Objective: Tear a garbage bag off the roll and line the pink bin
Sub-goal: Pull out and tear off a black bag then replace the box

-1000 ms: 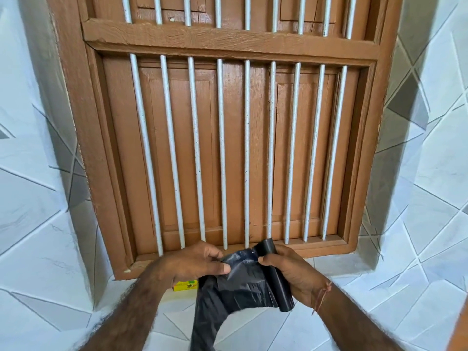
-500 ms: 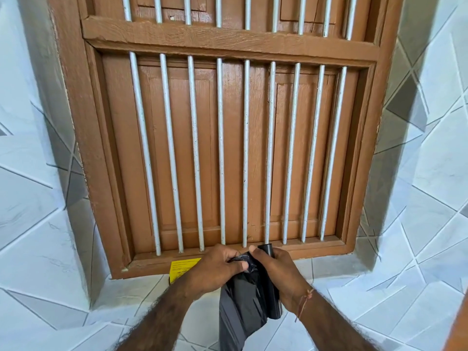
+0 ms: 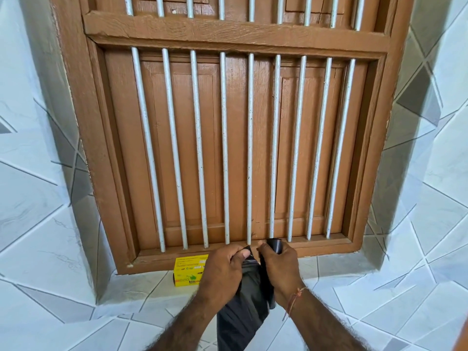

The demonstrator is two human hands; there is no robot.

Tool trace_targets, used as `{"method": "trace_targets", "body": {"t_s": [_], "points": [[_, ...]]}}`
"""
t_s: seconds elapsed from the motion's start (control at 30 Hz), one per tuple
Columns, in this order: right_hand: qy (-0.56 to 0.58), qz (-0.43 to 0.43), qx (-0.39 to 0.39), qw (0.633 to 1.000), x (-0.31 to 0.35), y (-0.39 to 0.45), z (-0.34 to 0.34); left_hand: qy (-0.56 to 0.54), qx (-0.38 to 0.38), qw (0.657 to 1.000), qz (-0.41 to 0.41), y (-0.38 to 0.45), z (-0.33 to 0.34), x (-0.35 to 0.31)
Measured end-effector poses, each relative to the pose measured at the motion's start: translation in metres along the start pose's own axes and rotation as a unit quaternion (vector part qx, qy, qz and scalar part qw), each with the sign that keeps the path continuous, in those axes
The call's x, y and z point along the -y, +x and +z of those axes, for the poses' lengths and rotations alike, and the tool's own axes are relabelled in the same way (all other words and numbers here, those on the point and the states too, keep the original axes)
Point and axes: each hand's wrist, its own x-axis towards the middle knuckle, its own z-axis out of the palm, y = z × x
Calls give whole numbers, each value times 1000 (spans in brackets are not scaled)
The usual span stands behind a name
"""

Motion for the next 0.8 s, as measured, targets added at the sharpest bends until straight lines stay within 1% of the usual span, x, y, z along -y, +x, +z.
{"method": "trace_targets", "body": {"t_s": [0.07,0.1,0.13,0.17,0.2,0.23,0.27,0.33,0.37,0.43,0.47,0.5,0.57,0.67,0.73,0.8], "points": [[28,44,-54,997,0,14,-12,2,-44,999,-8,-3,-7,2],[33,60,-71,995,0,21,-21,16,-39,999,-20,-4,-14,8],[29,68,-81,994,0,26,-31,42,3,998,-40,-5,-24,14],[23,74,-87,993,0,30,-39,91,83,990,-70,-7,-33,25],[22,82,-93,992,0,33,-46,160,175,967,-96,-10,-43,33],[29,94,-97,990,-1,35,-51,234,242,935,-114,-12,-50,41],[41,109,-94,989,-3,37,-54,297,264,909,-124,-14,-57,45],[82,152,-69,983,-6,37,-55,393,228,884,-107,-15,-61,47],[112,181,-49,976,-7,36,-54,441,205,870,-81,-12,-60,47],[177,230,-8,957,-10,35,-50,471,182,863,-38,0,-52,46],[205,245,11,947,-12,34,-48,473,179,862,-13,7,-47,45],[228,254,30,939,-14,33,-46,476,194,858,1,14,-42,43],[253,248,72,932,-16,31,-42,487,235,841,22,26,-34,43],[247,218,113,937,-18,29,-40,512,287,809,33,39,-27,44],[241,190,125,943,-18,29,-42,519,292,803,36,44,-26,46],[243,164,126,948,-16,28,-45,511,288,809,32,48,-25,48]]}}
